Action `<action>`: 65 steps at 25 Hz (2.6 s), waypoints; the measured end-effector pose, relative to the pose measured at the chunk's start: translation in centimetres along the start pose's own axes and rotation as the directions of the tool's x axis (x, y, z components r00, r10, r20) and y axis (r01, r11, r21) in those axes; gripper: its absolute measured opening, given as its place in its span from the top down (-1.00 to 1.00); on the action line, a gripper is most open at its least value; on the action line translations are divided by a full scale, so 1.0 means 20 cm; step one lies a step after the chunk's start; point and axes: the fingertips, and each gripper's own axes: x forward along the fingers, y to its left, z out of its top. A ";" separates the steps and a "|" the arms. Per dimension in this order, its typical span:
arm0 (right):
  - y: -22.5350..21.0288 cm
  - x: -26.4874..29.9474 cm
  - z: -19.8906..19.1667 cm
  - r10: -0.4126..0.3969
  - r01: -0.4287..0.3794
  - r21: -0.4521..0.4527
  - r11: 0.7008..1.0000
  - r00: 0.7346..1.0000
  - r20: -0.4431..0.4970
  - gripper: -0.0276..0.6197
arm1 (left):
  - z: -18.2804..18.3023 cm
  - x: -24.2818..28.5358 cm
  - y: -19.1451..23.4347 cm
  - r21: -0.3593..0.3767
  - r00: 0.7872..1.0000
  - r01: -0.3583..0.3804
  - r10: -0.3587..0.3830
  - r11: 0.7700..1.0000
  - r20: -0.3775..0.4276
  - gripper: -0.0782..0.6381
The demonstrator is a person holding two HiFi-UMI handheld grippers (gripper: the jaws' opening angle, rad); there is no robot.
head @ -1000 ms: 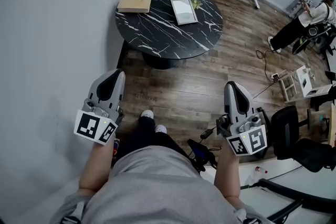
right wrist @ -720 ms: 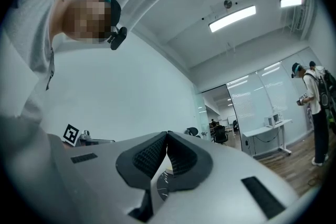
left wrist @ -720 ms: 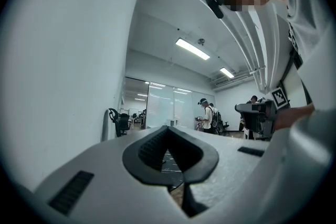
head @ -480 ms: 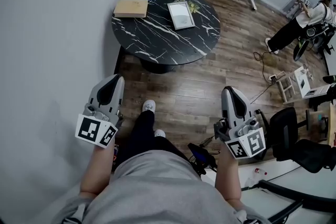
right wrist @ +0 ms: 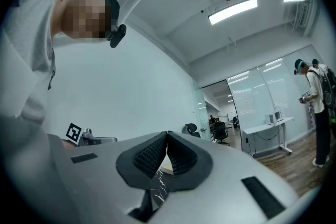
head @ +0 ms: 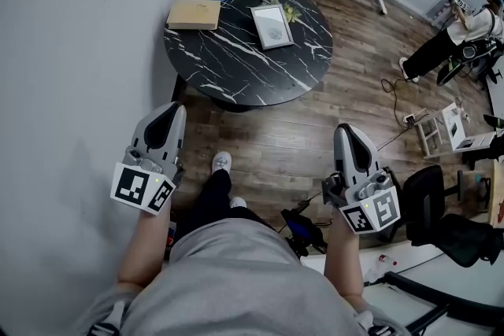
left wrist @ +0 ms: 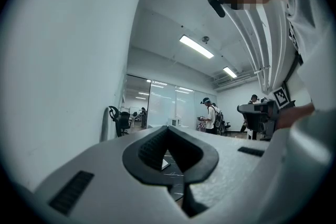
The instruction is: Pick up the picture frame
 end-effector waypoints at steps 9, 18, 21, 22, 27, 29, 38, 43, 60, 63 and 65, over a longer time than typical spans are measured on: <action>-0.16 0.28 -0.01 -0.012 0.011 0.007 1.000 1.000 0.014 0.83 | 0.03 0.31 0.18 0.007 1.000 0.025 -0.025 1.000 0.002 0.76; -0.30 0.56 -0.04 -0.048 0.048 0.003 0.999 0.999 0.013 0.83 | 0.02 0.61 0.38 -0.002 0.998 0.055 -0.055 0.998 0.004 0.76; -0.34 0.63 -0.05 -0.058 0.058 -0.002 0.998 0.998 0.002 0.83 | 0.03 0.69 0.42 -0.001 0.998 0.065 -0.065 0.998 0.008 0.76; -0.36 0.65 -0.06 -0.061 0.061 -0.001 0.998 0.998 0.001 0.83 | 0.03 0.71 0.43 -0.002 0.998 0.070 -0.070 0.998 0.009 0.76; -0.41 0.75 -0.08 -0.078 0.077 0.009 0.997 0.997 0.009 0.83 | 0.03 0.82 0.51 0.002 0.995 0.096 -0.096 0.995 0.002 0.76; -0.43 0.78 -0.09 -0.081 0.081 0.008 0.997 0.997 0.007 0.83 | 0.02 0.86 0.54 0.004 0.995 0.099 -0.099 0.995 0.001 0.76; -0.51 0.91 -0.14 -0.104 0.103 0.011 0.995 0.995 0.006 0.83 | -0.02 1.00 0.67 -0.005 0.994 0.113 -0.113 0.994 -0.004 0.76; -0.53 0.98 -0.15 -0.116 0.116 0.015 0.993 0.993 0.007 0.83 | -0.04 1.06 0.71 -0.013 0.992 0.125 -0.125 0.992 -0.008 0.76; -0.59 1.08 -0.26 -0.115 0.117 0.048 0.992 0.992 -0.054 0.83 | -0.12 1.15 0.79 -0.032 0.990 0.128 -0.129 0.991 -0.047 0.76; -0.66 1.14 -0.29 -0.104 0.108 0.059 0.992 0.993 -0.058 0.83 | -0.14 1.19 0.82 -0.033 0.992 0.116 -0.117 0.993 -0.056 0.76; -0.70 1.20 -0.29 -0.083 0.087 0.062 0.994 0.995 -0.060 0.83 | -0.14 1.23 0.84 -0.032 0.993 0.099 -0.101 0.995 -0.057 0.76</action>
